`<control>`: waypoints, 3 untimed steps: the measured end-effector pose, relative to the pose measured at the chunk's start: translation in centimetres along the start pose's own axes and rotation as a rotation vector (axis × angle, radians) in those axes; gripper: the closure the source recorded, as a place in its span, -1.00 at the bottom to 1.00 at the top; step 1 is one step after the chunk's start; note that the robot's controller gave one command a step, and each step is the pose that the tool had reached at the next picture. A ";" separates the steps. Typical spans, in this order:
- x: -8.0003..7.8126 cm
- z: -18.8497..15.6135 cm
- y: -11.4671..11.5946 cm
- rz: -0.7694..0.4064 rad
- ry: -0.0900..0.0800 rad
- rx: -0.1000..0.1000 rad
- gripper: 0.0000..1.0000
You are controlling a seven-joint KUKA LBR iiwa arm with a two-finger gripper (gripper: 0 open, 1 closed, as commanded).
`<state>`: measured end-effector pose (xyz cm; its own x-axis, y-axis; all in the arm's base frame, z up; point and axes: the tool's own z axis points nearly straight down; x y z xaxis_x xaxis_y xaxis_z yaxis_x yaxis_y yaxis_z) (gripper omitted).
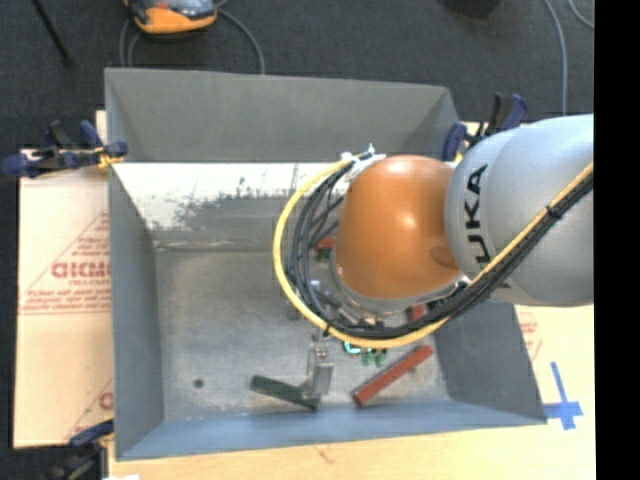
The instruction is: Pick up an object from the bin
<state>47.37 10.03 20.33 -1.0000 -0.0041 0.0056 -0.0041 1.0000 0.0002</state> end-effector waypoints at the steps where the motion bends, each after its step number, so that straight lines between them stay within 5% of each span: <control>1: -0.2 -0.4 0.0 0.004 -0.008 -0.001 -1.00; 3: -0.5 10.6 -0.4 -0.083 -0.013 -0.001 -1.00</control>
Offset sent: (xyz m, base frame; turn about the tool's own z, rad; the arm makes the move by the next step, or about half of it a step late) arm -0.0026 -0.0037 -0.1333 -0.1442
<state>47.77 9.60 9.73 -0.9962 -0.0870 -0.0070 -0.0870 0.9962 0.0010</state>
